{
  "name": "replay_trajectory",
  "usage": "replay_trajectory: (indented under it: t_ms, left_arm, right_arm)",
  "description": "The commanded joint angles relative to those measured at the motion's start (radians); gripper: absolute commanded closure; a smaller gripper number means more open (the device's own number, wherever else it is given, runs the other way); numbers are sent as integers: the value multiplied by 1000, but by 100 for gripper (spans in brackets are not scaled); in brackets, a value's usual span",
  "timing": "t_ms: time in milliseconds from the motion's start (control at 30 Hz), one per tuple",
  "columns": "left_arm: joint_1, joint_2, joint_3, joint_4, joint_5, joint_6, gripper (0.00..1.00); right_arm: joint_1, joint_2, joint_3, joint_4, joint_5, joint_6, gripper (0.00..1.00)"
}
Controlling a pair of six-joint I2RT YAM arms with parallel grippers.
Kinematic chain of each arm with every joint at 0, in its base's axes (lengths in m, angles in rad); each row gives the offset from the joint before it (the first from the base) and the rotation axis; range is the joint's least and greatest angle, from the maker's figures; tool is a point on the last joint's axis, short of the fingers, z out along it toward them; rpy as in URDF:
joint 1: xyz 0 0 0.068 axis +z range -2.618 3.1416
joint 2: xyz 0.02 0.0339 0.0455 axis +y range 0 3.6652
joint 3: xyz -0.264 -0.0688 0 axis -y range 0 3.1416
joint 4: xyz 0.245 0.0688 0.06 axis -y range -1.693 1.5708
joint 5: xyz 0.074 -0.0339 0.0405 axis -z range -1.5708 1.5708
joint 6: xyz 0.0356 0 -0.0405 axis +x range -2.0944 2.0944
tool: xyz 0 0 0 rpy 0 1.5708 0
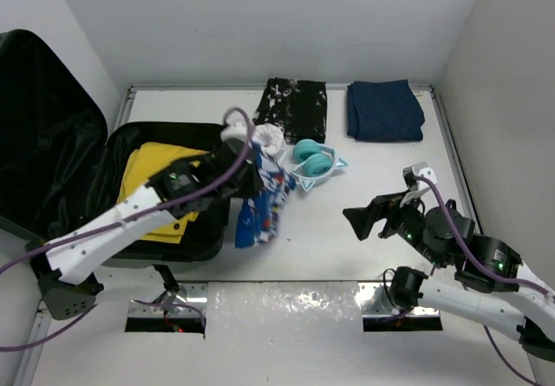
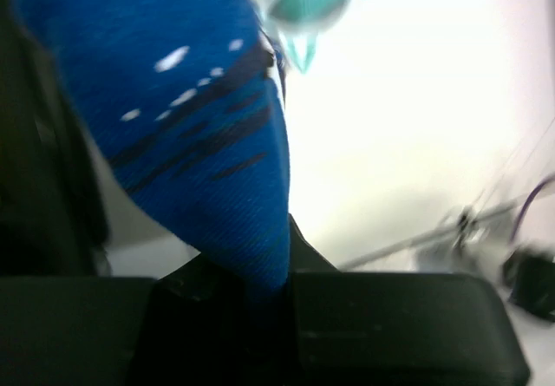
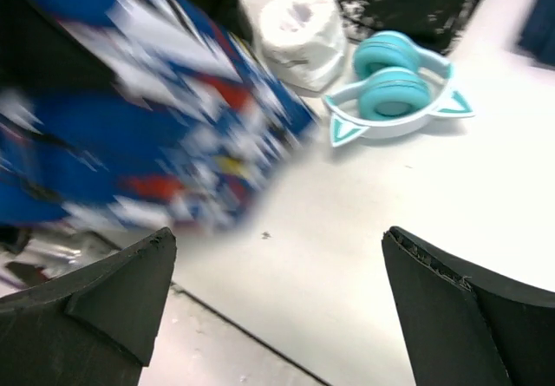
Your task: Pack the luggage
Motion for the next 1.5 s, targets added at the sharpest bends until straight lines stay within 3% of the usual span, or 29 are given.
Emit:
replay_trajectory:
  t_ms: [0, 133, 300, 400, 600, 700, 733, 933, 1067, 1300, 1467]
  left_arm:
    - [131, -42, 211, 13, -136, 53, 100]
    - [346, 33, 385, 43, -13, 77, 100]
    - [643, 246, 621, 8, 169, 66, 100]
    - [761, 256, 599, 58, 182, 12, 100]
    - [1021, 245, 431, 207, 261, -125, 100]
    - [1095, 206, 265, 265, 321, -188, 100]
    - [1111, 154, 145, 284, 323, -206, 100]
    - [1174, -79, -306, 503, 214, -338, 100]
    - [1204, -191, -466, 488, 171, -412, 100]
    - [1205, -348, -637, 433, 116, -548, 100]
    - [1205, -362, -730, 421, 133, -579, 100]
  right_arm:
    - [3, 46, 46, -48, 78, -41, 1]
    - [3, 85, 61, -35, 94, -61, 1]
    - [3, 117, 63, -19, 137, -81, 1]
    - [3, 114, 53, -12, 150, -86, 1]
    - [3, 106, 53, -30, 175, -98, 1]
    - [3, 91, 47, -35, 189, -103, 1]
    - [3, 82, 41, -30, 192, -104, 1]
    - [3, 82, 47, -16, 163, -115, 1]
    - [3, 83, 35, -10, 157, -115, 1]
    - [3, 120, 18, 15, 137, -118, 1]
    - [3, 137, 1, 50, 108, -114, 1]
